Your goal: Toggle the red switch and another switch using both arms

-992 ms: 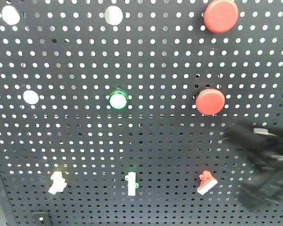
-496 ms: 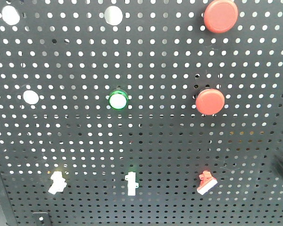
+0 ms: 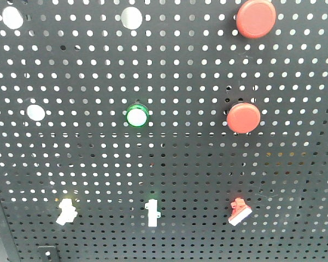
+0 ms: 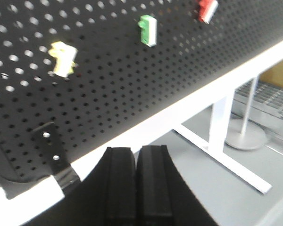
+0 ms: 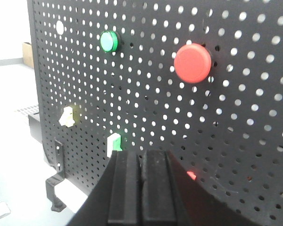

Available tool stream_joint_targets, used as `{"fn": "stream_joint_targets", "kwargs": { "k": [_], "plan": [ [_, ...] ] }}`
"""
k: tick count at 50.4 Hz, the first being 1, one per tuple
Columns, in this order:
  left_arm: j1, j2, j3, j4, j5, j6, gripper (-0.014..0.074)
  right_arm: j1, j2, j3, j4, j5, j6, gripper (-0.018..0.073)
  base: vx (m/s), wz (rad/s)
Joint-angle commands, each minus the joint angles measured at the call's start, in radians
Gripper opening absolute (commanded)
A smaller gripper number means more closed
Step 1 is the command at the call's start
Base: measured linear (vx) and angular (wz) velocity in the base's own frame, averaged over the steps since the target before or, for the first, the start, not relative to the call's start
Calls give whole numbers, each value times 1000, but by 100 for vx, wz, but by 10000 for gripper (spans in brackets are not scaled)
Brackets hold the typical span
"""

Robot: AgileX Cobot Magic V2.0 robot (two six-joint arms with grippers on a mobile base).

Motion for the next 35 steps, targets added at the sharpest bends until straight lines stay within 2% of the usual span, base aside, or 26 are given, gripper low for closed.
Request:
{"fn": "stream_joint_targets", "kwargs": {
  "k": [1, 12, 15, 18, 24, 29, 35],
  "plan": [
    [-6, 10, -26, -45, -44, -11, -6, -6, 4, -31, 10, -71, 0, -6, 0, 0],
    [-6, 10, -26, -37, -53, -9, -6, -6, 4, -31, 10, -71, 0, -6, 0, 0],
    [-6, 10, -23, 34, -103, -6, -6, -6, 4, -31, 10, -71, 0, -6, 0, 0],
    [-6, 8, -2, 135, -187, -38, -6, -6, 4, -31, 10, -71, 0, -6, 0, 0],
    [-6, -12, 98, 369, -405, -207, -6, -6, 4, -31, 9, -71, 0, -6, 0, 0],
    [-6, -58, 245, 575, -617, -449, -6, -6, 4, -31, 9, -71, 0, -6, 0, 0],
    [-6, -145, 414, 737, -798, -662, -6, -6, 4, -31, 9, -71, 0, -6, 0, 0]
  ]
}}
